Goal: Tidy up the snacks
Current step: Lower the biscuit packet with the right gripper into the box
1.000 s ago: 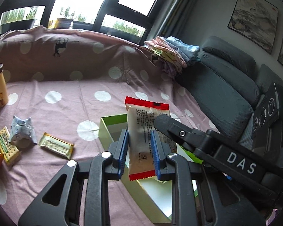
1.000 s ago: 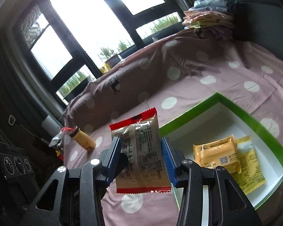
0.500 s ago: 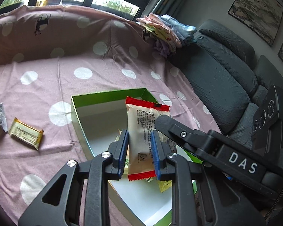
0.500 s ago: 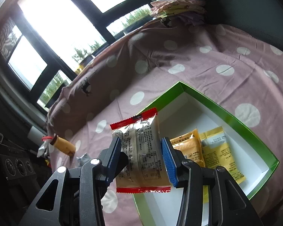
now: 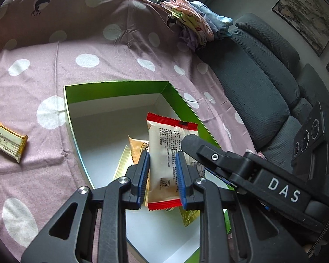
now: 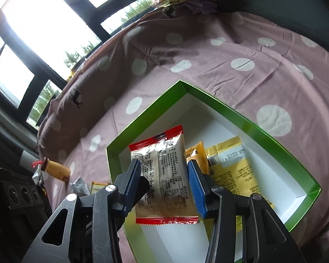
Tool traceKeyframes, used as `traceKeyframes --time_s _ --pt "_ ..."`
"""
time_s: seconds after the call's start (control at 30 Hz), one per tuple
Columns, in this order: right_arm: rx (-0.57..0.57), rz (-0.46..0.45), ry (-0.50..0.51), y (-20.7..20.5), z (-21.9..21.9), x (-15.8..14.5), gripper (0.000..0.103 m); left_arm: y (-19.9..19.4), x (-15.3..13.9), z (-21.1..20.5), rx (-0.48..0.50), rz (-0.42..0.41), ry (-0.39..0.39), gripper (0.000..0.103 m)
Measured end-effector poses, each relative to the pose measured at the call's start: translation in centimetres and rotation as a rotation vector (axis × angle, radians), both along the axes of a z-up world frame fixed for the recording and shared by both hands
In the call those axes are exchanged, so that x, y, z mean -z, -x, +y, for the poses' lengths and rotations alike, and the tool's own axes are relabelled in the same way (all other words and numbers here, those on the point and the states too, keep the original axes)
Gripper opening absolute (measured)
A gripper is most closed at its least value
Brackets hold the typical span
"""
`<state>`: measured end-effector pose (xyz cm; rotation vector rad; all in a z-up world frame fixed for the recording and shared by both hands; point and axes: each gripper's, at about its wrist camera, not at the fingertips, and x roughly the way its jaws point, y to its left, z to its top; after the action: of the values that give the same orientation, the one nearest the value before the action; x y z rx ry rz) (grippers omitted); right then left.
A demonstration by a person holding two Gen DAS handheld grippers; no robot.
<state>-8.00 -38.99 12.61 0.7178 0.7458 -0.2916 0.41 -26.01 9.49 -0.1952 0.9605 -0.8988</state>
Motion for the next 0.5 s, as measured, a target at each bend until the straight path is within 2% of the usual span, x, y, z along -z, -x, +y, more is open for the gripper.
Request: traceKeyframes --time_s 0.33,0.5 --pt "0.029 0.041 -0.021 0.0 -1.0 1.1 0.047 -0.4 1.1 -0.9 0.012 0.040 -0.016 0.022" --pt "0.048 0.064 -0.034 -0.1 -1.5 1.7 0.048 -0.2 1.2 -1.8 0.016 0.016 -0.058 0.022"
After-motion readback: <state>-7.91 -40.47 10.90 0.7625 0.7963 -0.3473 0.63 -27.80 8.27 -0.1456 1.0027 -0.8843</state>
